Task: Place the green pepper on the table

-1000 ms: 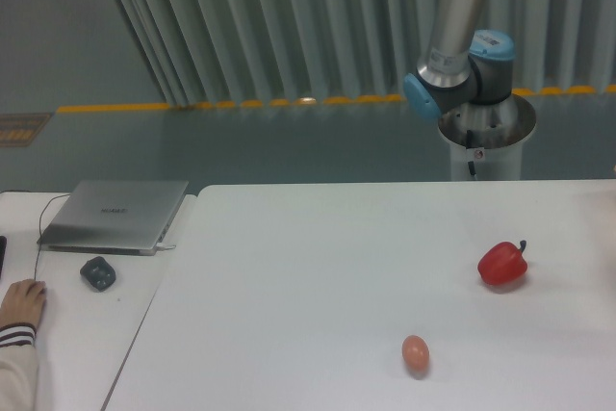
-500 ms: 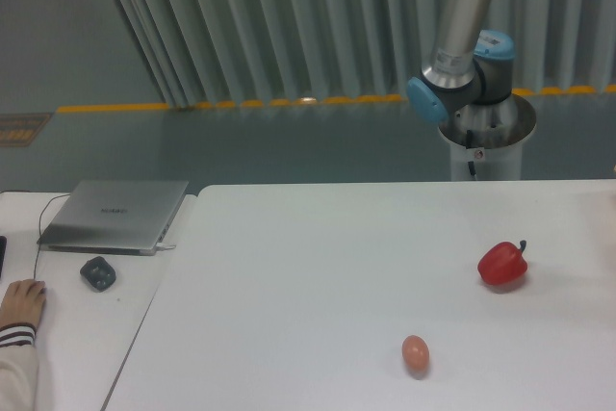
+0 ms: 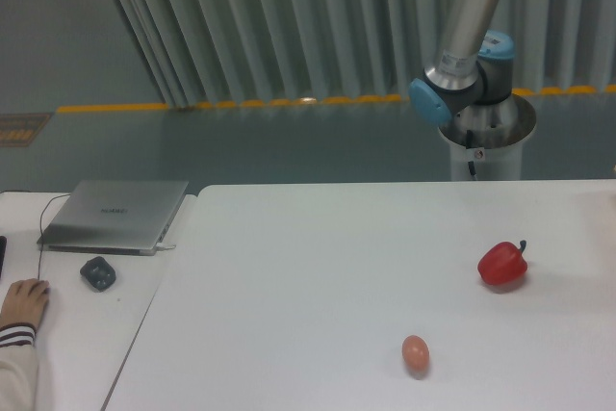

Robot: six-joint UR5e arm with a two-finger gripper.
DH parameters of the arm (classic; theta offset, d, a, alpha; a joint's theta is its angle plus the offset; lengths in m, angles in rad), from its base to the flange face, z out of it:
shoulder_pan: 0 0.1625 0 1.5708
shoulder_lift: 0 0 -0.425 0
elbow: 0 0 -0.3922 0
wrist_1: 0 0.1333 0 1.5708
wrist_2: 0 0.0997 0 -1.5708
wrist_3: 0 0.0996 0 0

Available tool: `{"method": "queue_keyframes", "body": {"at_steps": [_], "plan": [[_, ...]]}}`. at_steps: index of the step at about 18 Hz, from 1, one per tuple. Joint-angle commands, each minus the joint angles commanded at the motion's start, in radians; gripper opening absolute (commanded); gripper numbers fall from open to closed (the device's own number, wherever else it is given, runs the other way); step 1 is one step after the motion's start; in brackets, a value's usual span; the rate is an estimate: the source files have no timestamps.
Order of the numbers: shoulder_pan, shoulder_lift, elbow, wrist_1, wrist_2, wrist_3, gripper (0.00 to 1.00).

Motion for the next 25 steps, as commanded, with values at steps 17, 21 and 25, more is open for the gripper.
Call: {"method": "queue_keyframes", "body": {"at_steps": [17, 21, 25], "plan": [[0.012, -0.023, -0.043, 0.025, 0.005, 0.009, 0.66], [0.011, -0.011, -0.037, 0.023, 0.003, 0.012, 0.46], [0.0, 0.02, -0.026, 0.011, 0.003, 0.015, 0.46]]}}
